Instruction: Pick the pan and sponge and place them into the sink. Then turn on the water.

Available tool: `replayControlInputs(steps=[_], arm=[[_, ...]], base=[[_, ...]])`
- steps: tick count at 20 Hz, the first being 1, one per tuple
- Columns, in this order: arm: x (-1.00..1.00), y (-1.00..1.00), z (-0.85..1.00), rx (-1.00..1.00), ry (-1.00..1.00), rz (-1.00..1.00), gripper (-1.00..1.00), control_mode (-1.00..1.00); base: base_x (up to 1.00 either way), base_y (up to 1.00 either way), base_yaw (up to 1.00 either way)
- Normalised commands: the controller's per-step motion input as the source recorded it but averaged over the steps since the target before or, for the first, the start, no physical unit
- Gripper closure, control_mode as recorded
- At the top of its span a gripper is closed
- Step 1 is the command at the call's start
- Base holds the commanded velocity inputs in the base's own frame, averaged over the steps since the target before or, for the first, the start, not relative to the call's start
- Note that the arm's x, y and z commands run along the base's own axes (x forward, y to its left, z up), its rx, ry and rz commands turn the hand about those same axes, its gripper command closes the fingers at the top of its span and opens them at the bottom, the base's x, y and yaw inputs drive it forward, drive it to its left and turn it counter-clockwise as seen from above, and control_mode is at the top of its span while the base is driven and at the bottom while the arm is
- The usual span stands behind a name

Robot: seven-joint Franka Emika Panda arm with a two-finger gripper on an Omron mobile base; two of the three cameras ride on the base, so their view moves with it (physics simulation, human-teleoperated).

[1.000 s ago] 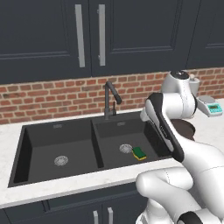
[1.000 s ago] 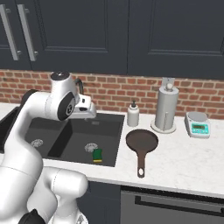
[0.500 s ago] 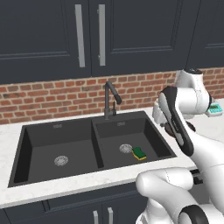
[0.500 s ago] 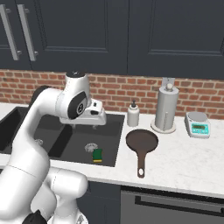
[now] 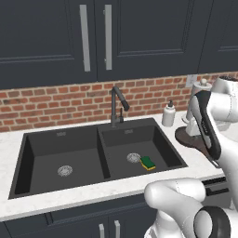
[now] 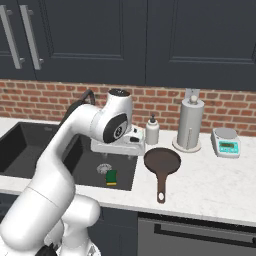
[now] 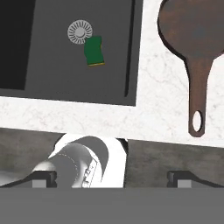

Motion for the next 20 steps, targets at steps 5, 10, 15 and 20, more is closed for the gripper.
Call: replayControlInputs(steps=[5,10,15,20], arm=[[0.00,-0.84,-0.18,0.01,0.00,-0.02,-1.00,-1.00],[0.00,-0.65,-0.27,0.00,0.00,-0.02,-1.00,-1.00],[0.00,-0.31,-0.30,0.03,0.01,0.00,-1.00,-1.00],[0.13,-0.19,-0.34,0.00,0.03,0.00,-1.00,-1.00]], base=[[0.00,0.00,0.00],[0.00,0.00,0.00],[0.00,0.00,0.00],[0.00,0.00,0.00]])
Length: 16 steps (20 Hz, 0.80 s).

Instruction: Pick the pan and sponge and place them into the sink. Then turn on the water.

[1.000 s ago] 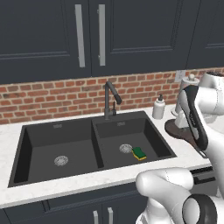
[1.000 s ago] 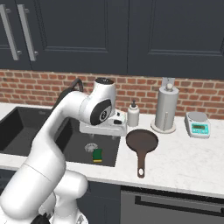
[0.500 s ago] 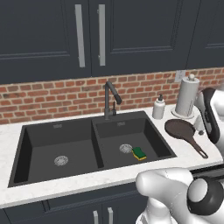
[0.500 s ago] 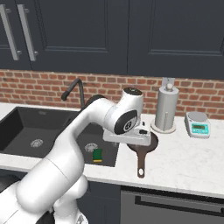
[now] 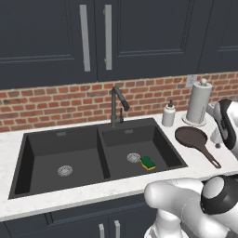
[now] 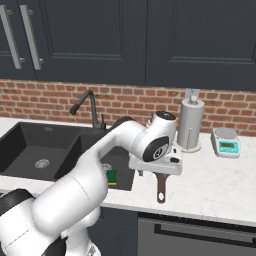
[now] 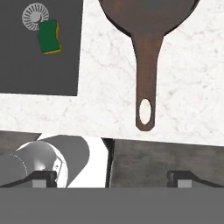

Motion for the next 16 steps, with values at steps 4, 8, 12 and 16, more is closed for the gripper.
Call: replayControlInputs(steps=[4,8,12,16], arm=[[0.27,-0.13,-0.37,0.00,0.01,0.00,-1.00,-1.00],[0.37,-0.11,-0.40,0.00,0.00,0.00,-1.00,-1.00],[0.49,-0.13,-0.43,0.00,0.00,0.00,-1.00,-1.00],[0.60,0.00,-0.43,-0.01,0.00,0.00,-1.00,-1.00]], base=[[0.00,0.00,0.00],[0.00,0.00,0.00],[0.00,0.00,0.00],[0.00,0.00,0.00]])
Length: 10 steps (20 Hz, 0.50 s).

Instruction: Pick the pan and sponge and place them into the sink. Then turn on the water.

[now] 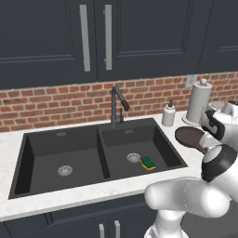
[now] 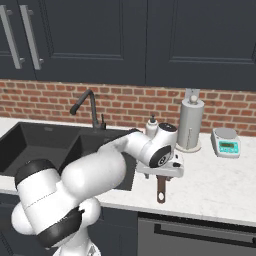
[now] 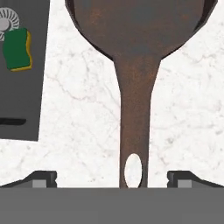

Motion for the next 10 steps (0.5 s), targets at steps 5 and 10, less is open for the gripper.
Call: replayControlInputs(steps=[5,10], arm=[[0.47,-0.08,-0.32,0.00,0.00,0.00,-1.00,-1.00],[0.37,-0.09,-0.30,0.00,0.00,0.00,-1.00,-1.00]], base=[[0.00,0.00,0.00],[0.00,0.00,0.00]])
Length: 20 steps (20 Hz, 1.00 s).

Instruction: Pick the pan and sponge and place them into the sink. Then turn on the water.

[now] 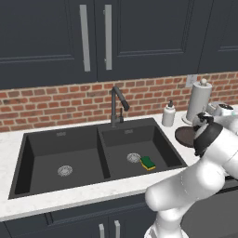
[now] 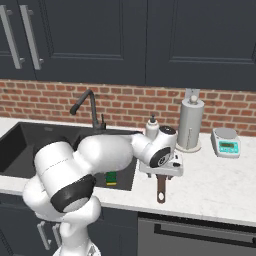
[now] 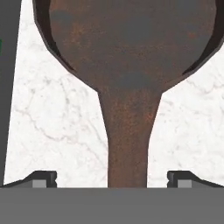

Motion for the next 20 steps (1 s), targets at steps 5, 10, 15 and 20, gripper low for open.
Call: replayControlInputs(steps=[5,10,15,20], arm=[[0.29,-0.17,-0.32,0.00,0.00,0.00,-1.00,-1.00],[0.28,-0.05,-0.34,0.00,0.00,0.00,-1.00,-1.00],[0.28,0.00,-0.26,0.00,0.00,0.00,-1.00,-1.00],[0.22,0.00,-0.19,0.00,0.00,0.00,1.00,-1.00]], base=[[0.00,0.00,0.00],[0.00,0.00,0.00],[0.00,0.00,0.00],[0.00,0.00,0.00]])
